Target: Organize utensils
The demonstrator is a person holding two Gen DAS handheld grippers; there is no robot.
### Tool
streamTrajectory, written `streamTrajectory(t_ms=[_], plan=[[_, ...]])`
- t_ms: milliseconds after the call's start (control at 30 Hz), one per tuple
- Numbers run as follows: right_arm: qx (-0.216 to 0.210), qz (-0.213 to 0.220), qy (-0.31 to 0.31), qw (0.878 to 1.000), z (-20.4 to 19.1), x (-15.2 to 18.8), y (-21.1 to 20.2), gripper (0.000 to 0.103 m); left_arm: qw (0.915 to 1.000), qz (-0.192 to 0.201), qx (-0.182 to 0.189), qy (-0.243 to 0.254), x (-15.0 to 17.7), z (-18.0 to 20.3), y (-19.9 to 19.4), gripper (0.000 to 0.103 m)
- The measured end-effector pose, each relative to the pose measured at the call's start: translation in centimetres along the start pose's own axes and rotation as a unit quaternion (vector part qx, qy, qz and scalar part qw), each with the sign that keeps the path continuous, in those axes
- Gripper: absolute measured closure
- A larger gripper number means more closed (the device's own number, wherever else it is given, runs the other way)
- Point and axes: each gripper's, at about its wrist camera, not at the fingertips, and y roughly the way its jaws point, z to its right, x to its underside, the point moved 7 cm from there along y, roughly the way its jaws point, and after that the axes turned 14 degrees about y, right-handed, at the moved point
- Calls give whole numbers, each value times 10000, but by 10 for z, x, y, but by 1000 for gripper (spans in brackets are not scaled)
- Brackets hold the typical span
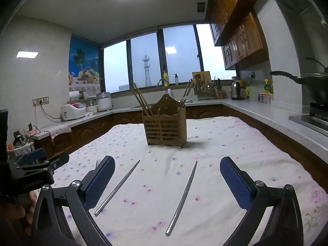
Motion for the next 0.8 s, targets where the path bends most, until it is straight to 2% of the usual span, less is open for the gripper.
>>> streamTrajectory(t_ms=[800], plan=[[28,-78,54,10000,2,4,2,0,10000,-12,-52,48,0,-1,2,1]])
